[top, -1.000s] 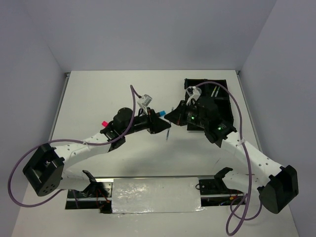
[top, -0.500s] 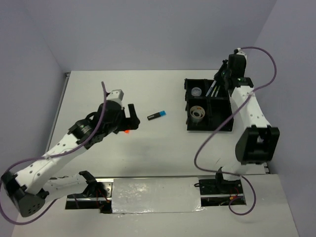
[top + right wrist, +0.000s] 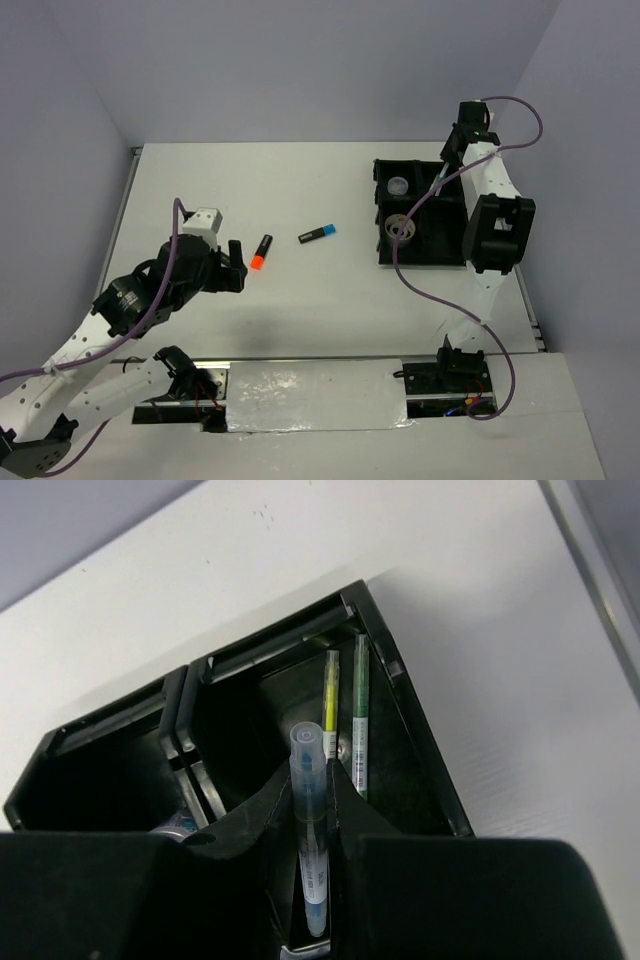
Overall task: Sort the stationery into containers
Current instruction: Place the pen in the storage box, then pick up the pen from the center of the board, then place the pen in the storage box, then pick up the pen from the center of the board, then place the pen in the storage box, then pick up the pen from the center of the board.
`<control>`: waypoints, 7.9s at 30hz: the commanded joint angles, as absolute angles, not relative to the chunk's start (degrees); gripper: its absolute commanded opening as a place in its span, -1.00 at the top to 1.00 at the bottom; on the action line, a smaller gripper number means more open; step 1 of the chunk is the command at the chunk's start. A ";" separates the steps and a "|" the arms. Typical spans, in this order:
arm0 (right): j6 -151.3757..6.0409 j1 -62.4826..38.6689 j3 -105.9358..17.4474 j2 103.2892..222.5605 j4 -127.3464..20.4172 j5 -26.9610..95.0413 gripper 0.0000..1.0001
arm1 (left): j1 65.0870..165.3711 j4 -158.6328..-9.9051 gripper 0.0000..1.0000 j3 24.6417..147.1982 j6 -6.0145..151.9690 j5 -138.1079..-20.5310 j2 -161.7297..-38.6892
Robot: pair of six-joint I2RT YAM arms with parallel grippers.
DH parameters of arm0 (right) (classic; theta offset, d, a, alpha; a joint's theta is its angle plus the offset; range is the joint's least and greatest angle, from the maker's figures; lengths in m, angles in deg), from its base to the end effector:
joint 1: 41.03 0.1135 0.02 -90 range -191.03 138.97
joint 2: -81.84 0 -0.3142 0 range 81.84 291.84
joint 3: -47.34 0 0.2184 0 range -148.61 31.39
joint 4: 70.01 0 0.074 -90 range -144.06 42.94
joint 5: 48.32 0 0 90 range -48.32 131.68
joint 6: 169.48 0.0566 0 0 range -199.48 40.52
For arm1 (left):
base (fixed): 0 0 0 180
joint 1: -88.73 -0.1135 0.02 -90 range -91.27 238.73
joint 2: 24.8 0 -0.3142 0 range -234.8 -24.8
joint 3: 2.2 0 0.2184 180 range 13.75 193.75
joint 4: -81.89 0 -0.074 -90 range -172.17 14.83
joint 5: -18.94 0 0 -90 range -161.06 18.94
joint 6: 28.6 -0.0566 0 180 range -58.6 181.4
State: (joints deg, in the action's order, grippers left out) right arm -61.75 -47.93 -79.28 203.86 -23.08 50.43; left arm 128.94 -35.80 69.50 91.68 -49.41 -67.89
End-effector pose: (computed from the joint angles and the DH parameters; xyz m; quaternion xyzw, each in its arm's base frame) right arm 0.4957 -0.0687 0.3099 0.2246 0.8845 -0.0314 0.4077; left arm 0.0804 -0.0406 0.3625 -0.0133 0.8704 -0.1322 0.4740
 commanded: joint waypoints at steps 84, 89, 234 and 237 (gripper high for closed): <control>-21.95 -1.13 -58.19 201.31 -21.32 56.82 1.00 | 118.00 -37.95 -0.99 67.28 93.57 -42.93 -48.80; -42.42 -2.09 -48.07 181.31 -32.53 53.63 0.98 | 118.17 -37.78 -0.99 67.28 93.65 -43.20 -49.85; -74.64 16.88 -108.53 223.78 -13.19 43.78 -0.99 | 107.63 -30.84 -0.99 69.21 102.36 -30.36 -50.38; -75.52 17.59 -105.20 224.14 -17.14 43.27 -0.99 | 107.63 -32.06 -0.99 68.95 100.78 -32.21 -51.52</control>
